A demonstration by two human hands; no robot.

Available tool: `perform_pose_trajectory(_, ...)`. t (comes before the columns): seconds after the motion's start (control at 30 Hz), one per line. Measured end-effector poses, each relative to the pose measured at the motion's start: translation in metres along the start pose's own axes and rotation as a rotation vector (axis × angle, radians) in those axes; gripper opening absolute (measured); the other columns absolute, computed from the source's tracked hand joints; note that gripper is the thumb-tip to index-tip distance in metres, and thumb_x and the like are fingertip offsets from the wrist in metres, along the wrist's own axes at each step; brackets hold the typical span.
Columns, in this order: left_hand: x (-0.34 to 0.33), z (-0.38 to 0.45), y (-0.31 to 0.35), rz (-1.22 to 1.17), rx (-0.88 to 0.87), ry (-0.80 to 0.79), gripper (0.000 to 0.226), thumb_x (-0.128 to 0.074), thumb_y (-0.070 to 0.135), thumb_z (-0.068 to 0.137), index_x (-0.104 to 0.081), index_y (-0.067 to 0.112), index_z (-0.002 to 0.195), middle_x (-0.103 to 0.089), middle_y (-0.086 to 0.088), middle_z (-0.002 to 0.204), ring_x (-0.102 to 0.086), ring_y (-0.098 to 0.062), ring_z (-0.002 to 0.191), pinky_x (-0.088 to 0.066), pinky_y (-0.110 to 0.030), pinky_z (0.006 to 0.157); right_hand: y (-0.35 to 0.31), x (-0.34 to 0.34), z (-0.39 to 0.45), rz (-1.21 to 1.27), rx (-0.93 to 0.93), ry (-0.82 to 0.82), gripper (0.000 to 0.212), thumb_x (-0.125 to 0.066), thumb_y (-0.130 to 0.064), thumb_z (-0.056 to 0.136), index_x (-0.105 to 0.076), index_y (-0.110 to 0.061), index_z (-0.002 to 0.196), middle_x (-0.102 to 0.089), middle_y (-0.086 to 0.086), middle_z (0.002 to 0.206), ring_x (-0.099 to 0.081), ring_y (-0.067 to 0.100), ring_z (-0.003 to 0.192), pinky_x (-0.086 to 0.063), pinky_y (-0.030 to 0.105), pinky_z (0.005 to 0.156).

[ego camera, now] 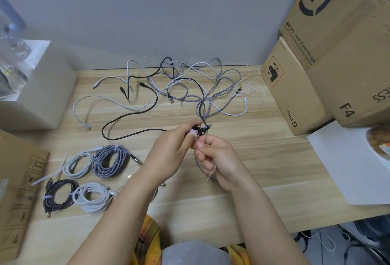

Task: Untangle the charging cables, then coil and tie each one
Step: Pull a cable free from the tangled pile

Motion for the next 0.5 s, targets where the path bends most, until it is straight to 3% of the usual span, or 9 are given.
perform_pose_trajectory(0.13, -0.004, -0.001, 0.003, -0.181, 0.033, 0.005, 0.031, -0.038, 0.016, 0.098, -0.055, 0.026, 0.122, -0.055, 0.024, 0.062, -0.049, 0.000, 0.062, -0.043, -0.017, 0.069, -0.002, 0.001, -0.001, -0.080, 0.002, 0.143, 0.031, -0.039, -0.008, 0.089, -0.042, -0.019, 0.060, -0.026, -0.011, 0.043, -0.016, 0.004, 0.036, -0.012, 0.015, 0.034)
perform_pose_trajectory(0.23, -0.007, -0.002, 0.005, -0.298, 0.039, 0.010, 0.037, -0.034, 0.031, 0.087, -0.053, 0.036, 0.118, -0.056, 0.020, 0.064, -0.051, -0.012, 0.067, -0.051, -0.044, 0.084, -0.005, 0.004, -0.003, -0.110, 0.043, 0.232, 0.038, -0.041, -0.009, 0.086, -0.032, -0.022, 0.051, -0.024, -0.012, 0.042, -0.016, 0.005, 0.037, -0.014, 0.017, 0.037)
perform_pose_trajectory(0.27, -0.008, -0.002, 0.006, -0.303, 0.034, 0.017, 0.038, -0.032, 0.030, 0.087, -0.052, 0.034, 0.119, -0.057, 0.022, 0.065, -0.051, -0.011, 0.068, -0.051, -0.044, 0.085, -0.007, 0.004, -0.004, -0.106, 0.067, 0.255, 0.040, -0.043, -0.008, 0.085, -0.031, -0.022, 0.050, -0.024, -0.011, 0.042, -0.016, 0.005, 0.037, -0.015, 0.017, 0.037)
perform_pose_trajectory(0.4, -0.006, -0.003, 0.014, -0.288, -0.031, 0.046, 0.038, -0.030, 0.025, 0.088, -0.046, 0.036, 0.121, -0.051, 0.025, 0.061, -0.046, -0.001, 0.062, -0.039, -0.019, 0.063, -0.021, 0.003, -0.014, -0.093, 0.210, 0.325, 0.057, -0.050, -0.002, 0.087, -0.039, -0.020, 0.034, -0.029, -0.012, 0.035, -0.024, 0.004, 0.036, -0.019, 0.015, 0.040)
perform_pose_trajectory(0.5, -0.006, -0.005, 0.021, -0.345, -0.055, 0.052, 0.036, -0.031, 0.024, 0.090, -0.042, 0.040, 0.121, -0.051, 0.024, 0.061, -0.046, 0.001, 0.061, -0.035, -0.014, 0.059, -0.026, 0.005, -0.018, -0.061, 0.280, 0.394, 0.061, -0.055, -0.002, 0.086, -0.038, -0.019, 0.030, -0.031, -0.012, 0.031, -0.028, 0.003, 0.034, -0.022, 0.013, 0.042)
Point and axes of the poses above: each hand's wrist, its own z-axis towards the middle knuckle, its own x-axis out of the back of the hand, y = z × x, the point moved 7 cm from there along z, towards the middle knuckle
